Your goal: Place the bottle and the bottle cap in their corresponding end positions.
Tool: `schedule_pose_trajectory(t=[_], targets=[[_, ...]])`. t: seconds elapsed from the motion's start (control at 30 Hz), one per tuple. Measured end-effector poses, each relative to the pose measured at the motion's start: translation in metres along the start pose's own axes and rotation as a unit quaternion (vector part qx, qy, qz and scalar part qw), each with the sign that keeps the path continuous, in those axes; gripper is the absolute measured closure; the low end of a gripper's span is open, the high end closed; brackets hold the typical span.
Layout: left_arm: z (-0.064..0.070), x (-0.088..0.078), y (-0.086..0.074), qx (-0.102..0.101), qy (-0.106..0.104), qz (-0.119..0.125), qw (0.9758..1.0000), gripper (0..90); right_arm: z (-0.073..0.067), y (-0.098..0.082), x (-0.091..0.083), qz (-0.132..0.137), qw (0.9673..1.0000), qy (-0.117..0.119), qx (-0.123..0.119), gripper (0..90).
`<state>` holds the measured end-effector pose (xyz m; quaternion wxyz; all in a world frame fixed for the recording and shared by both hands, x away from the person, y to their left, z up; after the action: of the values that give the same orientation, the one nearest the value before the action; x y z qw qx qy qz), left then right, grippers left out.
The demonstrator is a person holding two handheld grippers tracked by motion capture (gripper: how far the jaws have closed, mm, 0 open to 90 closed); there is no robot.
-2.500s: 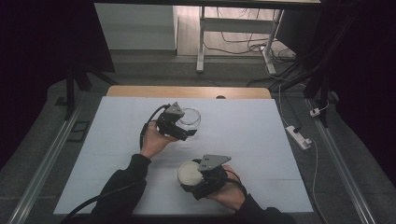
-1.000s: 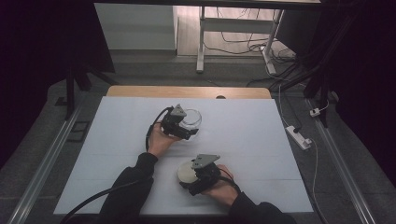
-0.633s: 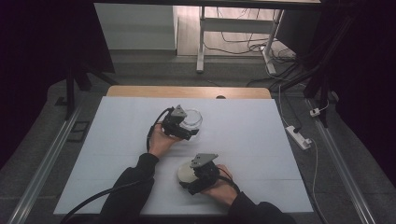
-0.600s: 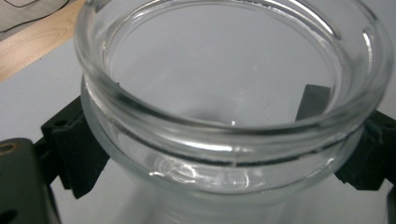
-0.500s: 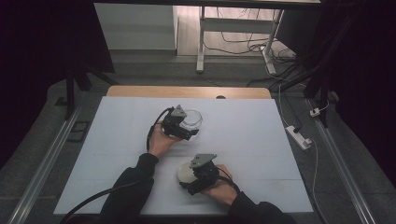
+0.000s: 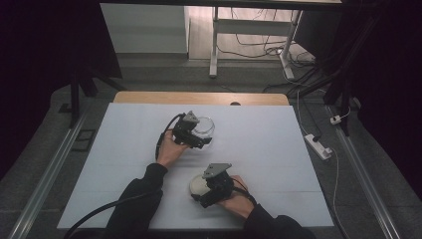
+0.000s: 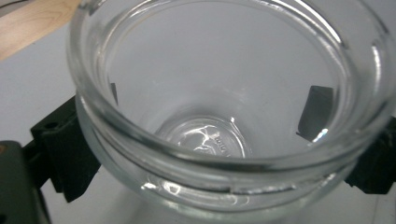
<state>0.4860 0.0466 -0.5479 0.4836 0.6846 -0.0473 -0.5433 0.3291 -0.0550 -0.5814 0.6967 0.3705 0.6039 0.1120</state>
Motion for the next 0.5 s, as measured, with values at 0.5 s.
schedule_pose_trajectory(t=[0.5], targets=[[0.001,0.002,-0.011,0.000,0.002,-0.024,0.9997,0.0,0.003,0.003,-0.008,0.017,0.9997,0.003,0.014,1.5]])
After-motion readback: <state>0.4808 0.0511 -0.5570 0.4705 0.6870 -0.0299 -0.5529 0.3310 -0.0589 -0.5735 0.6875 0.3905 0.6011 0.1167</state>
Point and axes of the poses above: each handheld gripper's, and its own axes: x roughly forward along the jaws, y roughly out of its top, z roughly to its right, the point moved 6 cm from there along x, roughly forward along the jaws, and after that the axes turned 6 degrees about -z, right-handed, at the moved point
